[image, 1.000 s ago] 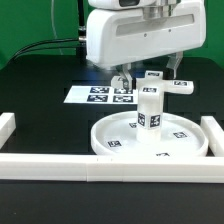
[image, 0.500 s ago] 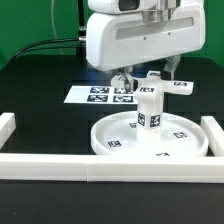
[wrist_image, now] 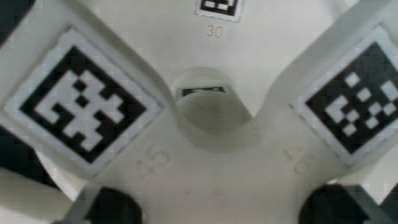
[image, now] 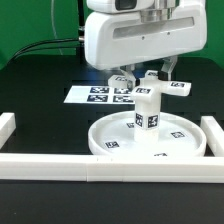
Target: Assemble round table
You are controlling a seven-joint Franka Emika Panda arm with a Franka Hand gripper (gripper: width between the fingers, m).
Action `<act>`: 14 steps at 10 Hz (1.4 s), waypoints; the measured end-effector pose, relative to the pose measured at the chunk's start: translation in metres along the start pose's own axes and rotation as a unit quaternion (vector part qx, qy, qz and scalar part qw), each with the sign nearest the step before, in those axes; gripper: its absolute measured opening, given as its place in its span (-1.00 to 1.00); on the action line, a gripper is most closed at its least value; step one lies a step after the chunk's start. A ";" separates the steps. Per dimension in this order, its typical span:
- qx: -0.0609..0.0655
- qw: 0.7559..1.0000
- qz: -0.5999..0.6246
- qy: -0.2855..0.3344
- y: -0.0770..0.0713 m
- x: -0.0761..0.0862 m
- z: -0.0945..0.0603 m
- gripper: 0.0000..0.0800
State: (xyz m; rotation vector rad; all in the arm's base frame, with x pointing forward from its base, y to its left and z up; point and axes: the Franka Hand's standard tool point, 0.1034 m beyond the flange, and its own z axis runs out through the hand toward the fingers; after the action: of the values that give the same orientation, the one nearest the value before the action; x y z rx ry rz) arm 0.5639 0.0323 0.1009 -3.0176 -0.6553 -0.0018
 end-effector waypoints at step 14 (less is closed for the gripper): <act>0.028 0.725 0.687 0.033 -0.008 0.003 0.001 0.11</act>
Offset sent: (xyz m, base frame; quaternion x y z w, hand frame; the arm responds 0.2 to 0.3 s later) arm -0.0095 0.0134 -0.0067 0.0049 0.0159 0.2770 0.9607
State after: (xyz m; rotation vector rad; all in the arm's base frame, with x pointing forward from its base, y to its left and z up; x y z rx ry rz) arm 0.5631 0.0403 0.1006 -2.5934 1.5740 -0.0250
